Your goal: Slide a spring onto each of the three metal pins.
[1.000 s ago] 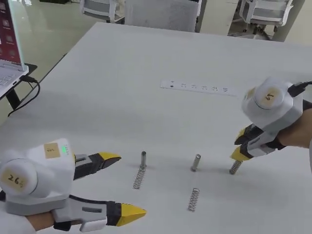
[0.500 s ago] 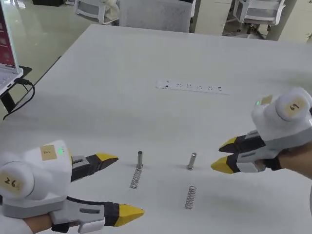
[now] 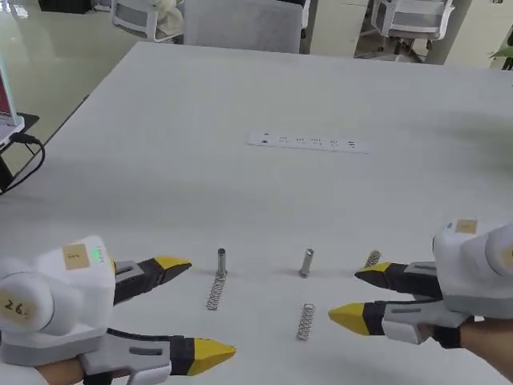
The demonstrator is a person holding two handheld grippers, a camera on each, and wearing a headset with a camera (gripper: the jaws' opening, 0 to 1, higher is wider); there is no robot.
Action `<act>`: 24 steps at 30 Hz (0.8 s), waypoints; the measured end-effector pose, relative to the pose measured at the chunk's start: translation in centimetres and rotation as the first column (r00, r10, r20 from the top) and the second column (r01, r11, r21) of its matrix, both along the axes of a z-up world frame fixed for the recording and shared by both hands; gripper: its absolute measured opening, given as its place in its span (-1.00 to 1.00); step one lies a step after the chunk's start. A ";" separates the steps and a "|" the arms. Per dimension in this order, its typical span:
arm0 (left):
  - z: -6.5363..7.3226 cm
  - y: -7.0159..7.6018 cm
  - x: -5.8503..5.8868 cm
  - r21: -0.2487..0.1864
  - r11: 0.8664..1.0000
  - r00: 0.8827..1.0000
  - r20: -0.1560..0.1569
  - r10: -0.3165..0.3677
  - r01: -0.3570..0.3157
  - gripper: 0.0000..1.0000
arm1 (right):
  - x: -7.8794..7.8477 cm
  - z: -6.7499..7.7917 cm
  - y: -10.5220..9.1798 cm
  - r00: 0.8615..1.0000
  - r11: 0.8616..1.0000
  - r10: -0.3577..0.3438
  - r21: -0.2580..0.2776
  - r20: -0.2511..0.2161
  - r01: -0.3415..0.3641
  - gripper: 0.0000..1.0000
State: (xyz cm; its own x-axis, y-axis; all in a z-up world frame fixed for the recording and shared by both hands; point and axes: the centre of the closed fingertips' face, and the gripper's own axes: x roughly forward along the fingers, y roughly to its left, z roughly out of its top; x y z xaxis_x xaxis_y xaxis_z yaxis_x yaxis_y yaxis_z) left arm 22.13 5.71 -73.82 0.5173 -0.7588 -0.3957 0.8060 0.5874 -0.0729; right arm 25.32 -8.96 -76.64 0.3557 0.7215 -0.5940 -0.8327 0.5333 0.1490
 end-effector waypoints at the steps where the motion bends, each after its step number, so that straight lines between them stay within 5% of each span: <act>1: 0.0 -0.1 0.0 0.000 1.000 1.000 -0.001 -0.001 0.001 0.38 | -0.2 -0.1 0.0 1.000 1.000 -0.007 0.007 -0.005 0.007 -0.06; 10: -0.4 -1.0 -0.3 -0.002 1.000 1.000 -0.009 -0.020 0.020 0.38 | -2.0 -0.5 -1.0 0.999 0.999 -0.034 0.017 -0.010 0.034 0.01; 24: -0.9 -3.3 0.0 0.008 0.998 0.998 -0.011 -0.054 0.054 0.34 | -2.5 -0.3 -1.8 0.998 0.997 -0.067 0.030 0.006 0.067 0.03</act>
